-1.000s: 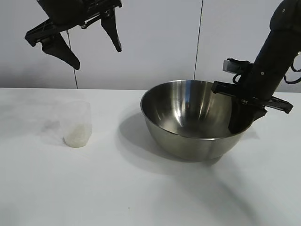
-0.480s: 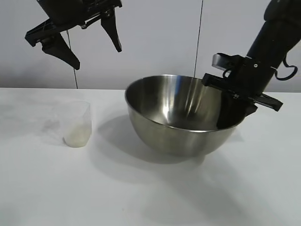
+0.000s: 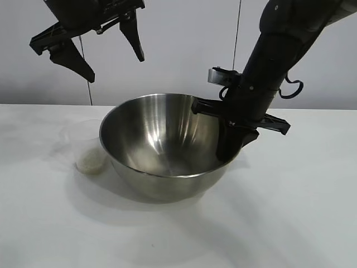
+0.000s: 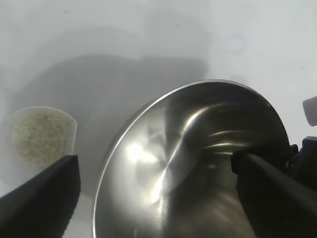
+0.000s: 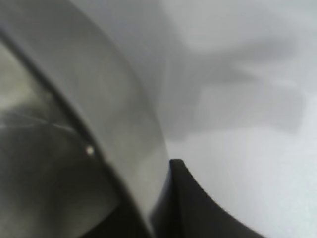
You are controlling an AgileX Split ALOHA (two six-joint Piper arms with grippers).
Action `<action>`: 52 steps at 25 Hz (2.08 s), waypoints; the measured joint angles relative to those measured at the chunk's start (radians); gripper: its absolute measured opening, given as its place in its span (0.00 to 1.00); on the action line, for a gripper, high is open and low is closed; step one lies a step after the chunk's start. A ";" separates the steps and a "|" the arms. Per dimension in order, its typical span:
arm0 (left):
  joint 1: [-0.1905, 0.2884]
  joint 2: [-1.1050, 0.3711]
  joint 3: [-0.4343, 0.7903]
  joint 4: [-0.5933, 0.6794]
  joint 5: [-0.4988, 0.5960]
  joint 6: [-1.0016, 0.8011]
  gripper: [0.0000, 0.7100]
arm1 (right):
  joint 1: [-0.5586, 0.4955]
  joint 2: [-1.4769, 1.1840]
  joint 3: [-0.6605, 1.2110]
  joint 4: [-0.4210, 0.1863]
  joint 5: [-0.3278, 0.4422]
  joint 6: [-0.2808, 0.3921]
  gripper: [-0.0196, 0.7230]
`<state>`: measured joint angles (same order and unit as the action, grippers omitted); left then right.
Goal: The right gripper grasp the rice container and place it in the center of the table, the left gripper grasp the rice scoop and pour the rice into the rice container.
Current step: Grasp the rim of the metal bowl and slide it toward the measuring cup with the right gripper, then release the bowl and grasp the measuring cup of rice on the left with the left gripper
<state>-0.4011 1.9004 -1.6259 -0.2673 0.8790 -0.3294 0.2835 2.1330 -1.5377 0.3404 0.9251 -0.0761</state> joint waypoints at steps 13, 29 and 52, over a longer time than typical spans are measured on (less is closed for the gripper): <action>0.000 0.000 0.000 0.000 -0.004 0.000 0.88 | -0.004 0.012 0.000 0.005 0.038 0.046 0.60; 0.000 0.000 0.000 0.000 -0.012 0.000 0.88 | -0.182 -0.146 -0.264 -0.039 0.289 0.049 0.78; 0.000 0.000 0.000 -0.001 -0.027 0.001 0.88 | -0.250 -0.255 -0.264 -0.034 0.311 0.049 0.76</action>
<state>-0.4011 1.9004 -1.6259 -0.2682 0.8515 -0.3288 0.0331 1.8775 -1.8020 0.3063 1.2357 -0.0272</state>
